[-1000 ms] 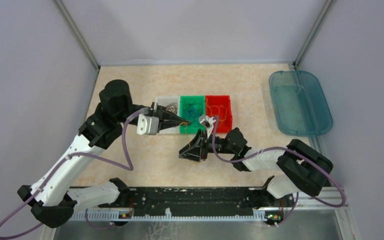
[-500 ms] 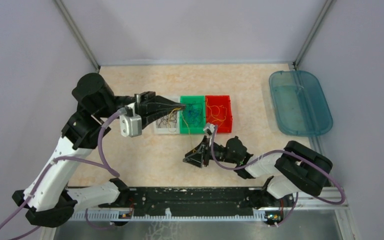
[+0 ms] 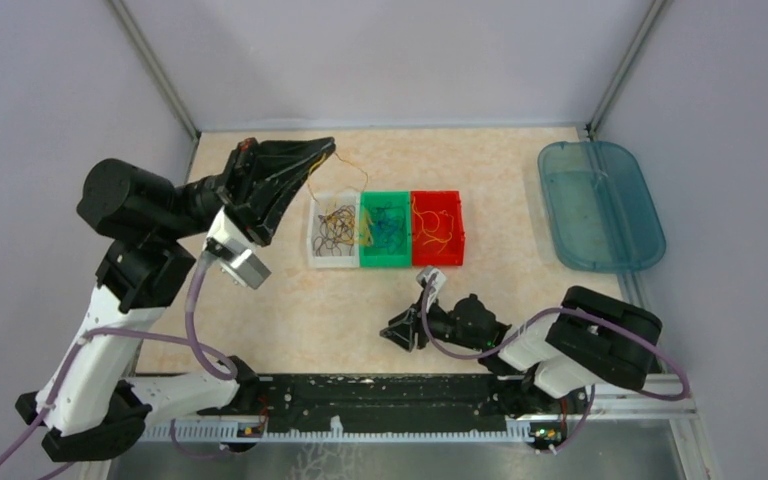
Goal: Untangle the cables
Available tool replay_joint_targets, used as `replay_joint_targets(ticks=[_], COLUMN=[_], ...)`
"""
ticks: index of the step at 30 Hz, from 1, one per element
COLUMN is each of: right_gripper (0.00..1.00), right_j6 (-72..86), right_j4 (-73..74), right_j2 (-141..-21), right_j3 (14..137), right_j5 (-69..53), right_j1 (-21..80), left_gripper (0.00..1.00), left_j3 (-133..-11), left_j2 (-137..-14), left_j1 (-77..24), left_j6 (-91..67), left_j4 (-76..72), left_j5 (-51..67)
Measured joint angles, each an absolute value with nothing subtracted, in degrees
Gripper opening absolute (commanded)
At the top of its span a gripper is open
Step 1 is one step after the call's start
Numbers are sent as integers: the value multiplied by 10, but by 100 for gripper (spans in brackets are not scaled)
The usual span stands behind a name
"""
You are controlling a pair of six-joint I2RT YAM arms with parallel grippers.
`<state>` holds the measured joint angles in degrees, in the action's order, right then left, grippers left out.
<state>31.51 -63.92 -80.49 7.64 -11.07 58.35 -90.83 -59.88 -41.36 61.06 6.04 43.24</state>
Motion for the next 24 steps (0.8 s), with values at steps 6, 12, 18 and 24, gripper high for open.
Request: replay_joint_targets(ticks=[6, 12, 18, 24], right_gripper=[47, 56, 61, 52], right_j6=[315, 320, 281, 245], right_j4=[-651, -647, -467, -419], right_j2=[-825, -793, -606, -535], right_j3=[40, 24, 141, 268], right_j5=[-67, -48, -49, -81], right_j1=[593, 601, 603, 603], left_gripper=[0, 0, 0, 0], left_j3=[-912, -958, -904, -866], left_j2=[-575, -572, -525, -520], left_j1=[-414, -414, -414, -414], left_j6=[690, 715, 700, 676], left_j4=[-1, 23, 74, 104], left_j5=[391, 373, 382, 396])
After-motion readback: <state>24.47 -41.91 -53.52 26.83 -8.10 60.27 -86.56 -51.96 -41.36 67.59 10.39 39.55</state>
